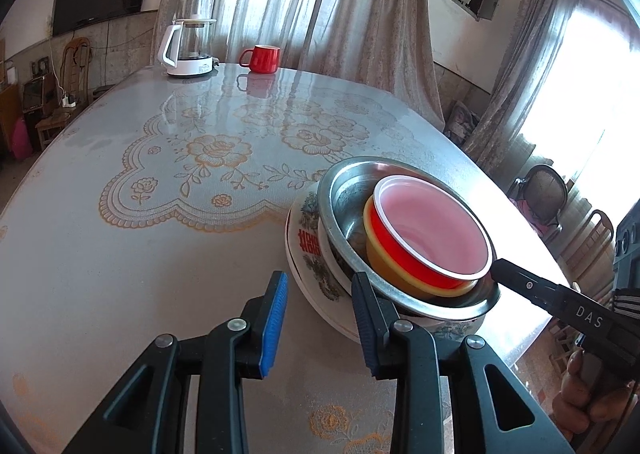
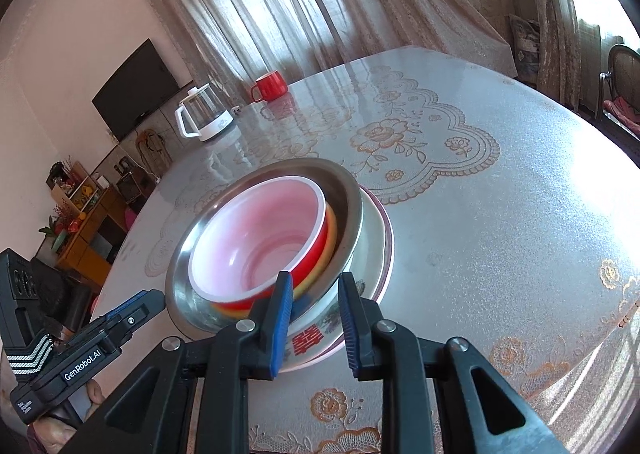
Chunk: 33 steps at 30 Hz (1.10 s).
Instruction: Organize plates and bowls
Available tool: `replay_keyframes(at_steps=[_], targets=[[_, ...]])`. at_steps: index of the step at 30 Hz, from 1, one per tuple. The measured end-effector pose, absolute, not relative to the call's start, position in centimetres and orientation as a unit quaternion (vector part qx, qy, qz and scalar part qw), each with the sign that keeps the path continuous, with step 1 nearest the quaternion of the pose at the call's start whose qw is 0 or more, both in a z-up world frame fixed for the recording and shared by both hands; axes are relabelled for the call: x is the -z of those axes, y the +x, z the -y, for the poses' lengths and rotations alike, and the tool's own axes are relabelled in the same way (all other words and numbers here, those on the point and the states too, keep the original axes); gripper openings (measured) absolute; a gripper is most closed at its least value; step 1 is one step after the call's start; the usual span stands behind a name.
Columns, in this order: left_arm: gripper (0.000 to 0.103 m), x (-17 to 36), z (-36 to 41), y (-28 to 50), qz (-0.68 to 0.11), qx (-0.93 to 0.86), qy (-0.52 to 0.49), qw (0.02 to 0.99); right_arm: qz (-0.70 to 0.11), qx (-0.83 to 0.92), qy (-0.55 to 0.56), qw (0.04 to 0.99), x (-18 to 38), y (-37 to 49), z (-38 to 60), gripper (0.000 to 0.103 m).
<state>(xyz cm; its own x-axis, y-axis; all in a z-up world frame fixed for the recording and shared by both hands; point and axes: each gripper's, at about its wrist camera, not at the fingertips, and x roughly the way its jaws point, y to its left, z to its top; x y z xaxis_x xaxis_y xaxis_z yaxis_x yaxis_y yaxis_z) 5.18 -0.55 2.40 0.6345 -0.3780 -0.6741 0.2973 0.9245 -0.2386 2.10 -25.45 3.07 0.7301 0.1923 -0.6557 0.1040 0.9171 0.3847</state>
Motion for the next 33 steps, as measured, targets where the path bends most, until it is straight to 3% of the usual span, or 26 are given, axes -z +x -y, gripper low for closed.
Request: replay_keyframes(at_steps=[3, 8, 14, 21, 22, 24, 33], targets=[[0.050, -2.6, 0.3, 4.6, -0.375, 0.177, -0.049, 0.909, -0.364, -0.026, 0.195, 0.910, -3.3, 1.8, 25.2, 0.024], [0.055, -3.0, 0.1, 3.7, -0.359, 0.154, -0.035, 0.920, -0.353, -0.011, 0.174, 0.919, -3.9, 1.2, 24.8, 0.024], [0.071, -3.5, 0.0, 2.6, -0.330, 0.101, -0.015, 0.938, -0.320, 0.032, 0.110, 0.940, -5.4, -0.3, 23.0, 0.028], [0.091, -3.2, -0.1, 1.5, -0.317, 0.075, -0.005, 0.945, -0.279, 0.076, 0.044, 0.956, -5.6, -2.6, 19.0, 0.045], [0.097, -3.1, -0.1, 1.3, -0.316, 0.073, -0.003, 0.946, -0.279, 0.081, 0.040, 0.956, -5.5, -2.7, 18.7, 0.053], [0.100, -2.9, 0.0, 1.0, -0.312, 0.075, -0.002, 0.947, -0.283, 0.093, 0.045, 0.954, -5.2, -2.8, 18.4, 0.062], [0.103, -2.6, 0.7, 0.1, -0.315, 0.085, 0.001, 0.945, -0.296, 0.136, 0.059, 0.944, -4.2, -2.9, 18.6, 0.062]])
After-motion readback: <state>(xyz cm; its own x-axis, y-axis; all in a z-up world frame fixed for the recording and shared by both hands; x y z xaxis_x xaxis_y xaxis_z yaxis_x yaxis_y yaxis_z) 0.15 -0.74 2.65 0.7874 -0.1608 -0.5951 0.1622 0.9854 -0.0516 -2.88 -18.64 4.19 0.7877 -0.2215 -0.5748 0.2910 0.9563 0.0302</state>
